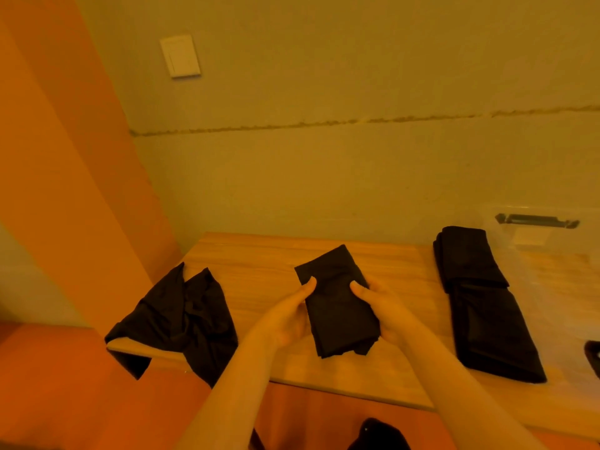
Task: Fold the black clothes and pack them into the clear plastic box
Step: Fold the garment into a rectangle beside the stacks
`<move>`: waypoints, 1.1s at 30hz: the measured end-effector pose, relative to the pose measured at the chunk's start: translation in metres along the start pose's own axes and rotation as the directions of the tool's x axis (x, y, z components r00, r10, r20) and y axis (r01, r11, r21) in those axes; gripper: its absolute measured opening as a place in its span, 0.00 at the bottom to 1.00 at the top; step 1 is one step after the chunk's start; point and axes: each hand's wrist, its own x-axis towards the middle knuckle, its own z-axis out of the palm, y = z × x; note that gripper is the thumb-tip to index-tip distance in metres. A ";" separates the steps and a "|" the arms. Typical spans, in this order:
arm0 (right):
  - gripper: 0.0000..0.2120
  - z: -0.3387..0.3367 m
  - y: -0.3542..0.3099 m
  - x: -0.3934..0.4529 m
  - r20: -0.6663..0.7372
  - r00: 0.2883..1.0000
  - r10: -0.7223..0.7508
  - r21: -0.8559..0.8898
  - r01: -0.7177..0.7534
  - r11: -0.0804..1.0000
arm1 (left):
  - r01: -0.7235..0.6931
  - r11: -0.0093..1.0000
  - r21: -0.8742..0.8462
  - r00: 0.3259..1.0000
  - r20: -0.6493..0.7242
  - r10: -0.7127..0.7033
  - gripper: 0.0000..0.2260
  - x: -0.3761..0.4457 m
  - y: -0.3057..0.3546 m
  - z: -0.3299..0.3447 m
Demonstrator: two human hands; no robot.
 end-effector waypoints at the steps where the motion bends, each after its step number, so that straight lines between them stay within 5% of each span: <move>1: 0.12 -0.001 0.000 0.000 -0.013 1.000 0.011 0.016 -0.011 1.000 | -0.021 0.999 -0.046 1.000 -0.015 0.020 0.19 0.004 -0.002 0.004; 7: 0.31 -0.024 0.007 -0.005 -0.004 0.999 0.042 -0.039 -0.042 0.998 | -0.096 0.986 -0.132 0.966 -0.249 0.061 0.13 0.026 -0.001 0.035; 9: 0.27 -0.031 0.017 -0.011 0.006 0.998 0.070 -0.113 -0.069 0.991 | -0.148 0.978 -0.147 0.956 -0.276 0.103 0.10 0.031 0.001 0.042; 17: 0.16 -0.047 0.035 -0.013 -0.147 0.985 0.092 0.108 -0.076 0.991 | -0.201 0.966 -0.161 0.936 -0.322 0.141 0.14 0.047 -0.024 0.028; 19: 0.18 -0.044 0.040 -0.015 -0.200 0.967 0.159 0.060 -0.150 0.987 | -0.117 0.989 -0.090 0.913 -0.402 0.072 0.15 0.049 -0.037 0.017; 21: 0.22 -0.045 0.049 -0.016 -0.314 0.940 0.132 -0.209 -0.204 0.956 | -0.037 0.993 0.111 0.863 -0.498 0.088 0.14 0.047 -0.051 0.007; 23: 0.24 -0.054 0.055 -0.019 -0.404 0.913 -0.059 -0.551 -0.192 0.812 | -0.035 0.909 0.415 0.786 -0.550 0.282 0.17 0.042 -0.059 -0.005; 25: 0.25 -0.062 0.055 -0.025 -0.371 0.910 -0.185 -0.670 -0.125 0.731 | 0.014 0.785 0.619 0.731 -0.542 0.414 0.25 0.036 -0.062 -0.017; 27: 0.29 -0.056 0.054 -0.033 -0.150 0.967 -0.207 -0.774 0.015 0.633 | 0.044 0.757 0.652 0.743 -0.528 0.412 0.28 0.034 -0.059 -0.021; 29: 0.35 -0.040 0.059 -0.031 0.146 0.981 -0.124 -0.924 0.180 0.336 | 0.015 0.764 0.645 0.770 -0.495 0.403 0.29 0.038 -0.051 -0.016; 31: 0.35 -0.026 0.069 -0.021 0.300 0.953 -0.052 -0.951 0.303 0.059 | 0.024 0.725 0.689 0.792 -0.455 0.407 0.29 0.048 -0.040 -0.011; 33: 0.26 -0.021 0.076 -0.012 0.275 0.952 -0.134 -0.955 0.286 0.077 | 0.105 0.670 0.735 0.809 -0.455 0.372 0.21 0.057 -0.031 -0.008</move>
